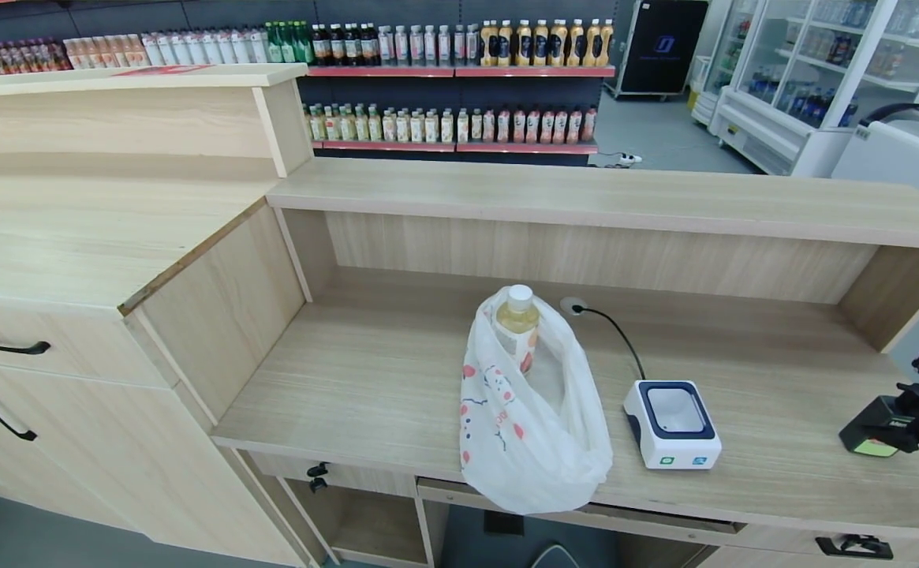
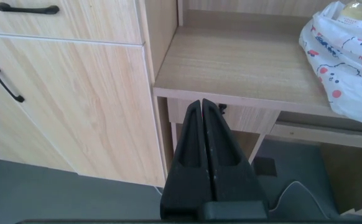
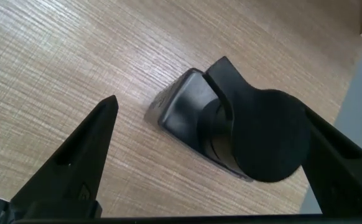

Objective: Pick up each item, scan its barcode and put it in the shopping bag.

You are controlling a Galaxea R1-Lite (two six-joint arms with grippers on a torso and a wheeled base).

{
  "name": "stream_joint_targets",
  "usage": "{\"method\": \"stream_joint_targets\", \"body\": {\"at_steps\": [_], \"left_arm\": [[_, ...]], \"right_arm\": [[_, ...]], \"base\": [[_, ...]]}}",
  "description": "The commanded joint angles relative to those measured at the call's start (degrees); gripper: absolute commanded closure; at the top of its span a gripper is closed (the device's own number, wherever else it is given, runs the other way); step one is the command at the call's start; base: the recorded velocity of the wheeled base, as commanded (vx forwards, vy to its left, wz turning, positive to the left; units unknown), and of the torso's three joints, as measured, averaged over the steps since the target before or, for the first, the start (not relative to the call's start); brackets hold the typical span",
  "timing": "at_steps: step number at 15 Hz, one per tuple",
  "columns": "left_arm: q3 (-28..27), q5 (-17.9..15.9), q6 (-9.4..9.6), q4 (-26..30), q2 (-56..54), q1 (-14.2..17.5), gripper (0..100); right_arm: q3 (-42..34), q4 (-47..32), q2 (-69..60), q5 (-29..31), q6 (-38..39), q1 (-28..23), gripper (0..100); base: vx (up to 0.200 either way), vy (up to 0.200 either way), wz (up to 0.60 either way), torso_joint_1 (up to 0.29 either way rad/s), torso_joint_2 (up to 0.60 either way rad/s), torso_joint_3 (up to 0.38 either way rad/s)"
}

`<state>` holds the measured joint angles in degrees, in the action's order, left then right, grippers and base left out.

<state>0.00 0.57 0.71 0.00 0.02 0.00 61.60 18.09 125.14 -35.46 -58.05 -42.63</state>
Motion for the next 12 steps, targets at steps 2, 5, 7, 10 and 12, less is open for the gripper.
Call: {"method": "stream_joint_targets", "body": {"at_steps": [2, 5, 7, 10, 12], "left_arm": [[0.0, 0.04, 0.0, 0.0, -0.02, 0.0, 100], [0.0, 0.04, 0.0, 0.0, -0.02, 0.0, 100], [0.0, 0.04, 0.0, 0.0, -0.02, 0.0, 100], [0.0, 0.04, 0.0, 0.0, -0.02, 0.0, 100], [0.0, 0.04, 0.0, 0.0, -0.02, 0.0, 100]], "right_arm": [[0.98, 0.01, 1.78, -0.05, -0.04, 0.88, 0], [1.68, -0.25, 3.27, -0.05, -0.04, 1.85, 0], [1.68, -0.16, 3.89, -0.05, -0.04, 2.64, 0], [1.33, -0.07, 4.24, -0.05, -0.04, 4.05, 0], [1.24, 0.01, 4.15, -0.05, -0.04, 4.93, 0]], "base": [[0.0, 0.0, 0.0, 0.0, 0.0, 0.0], [0.0, 0.0, 0.0, 0.0, 0.0, 0.0], [0.0, 0.0, 0.0, 0.0, 0.0, 0.0], [0.0, 0.0, 0.0, 0.0, 0.0, 0.0], [0.0, 0.0, 0.0, 0.0, 0.0, 0.0]]}}
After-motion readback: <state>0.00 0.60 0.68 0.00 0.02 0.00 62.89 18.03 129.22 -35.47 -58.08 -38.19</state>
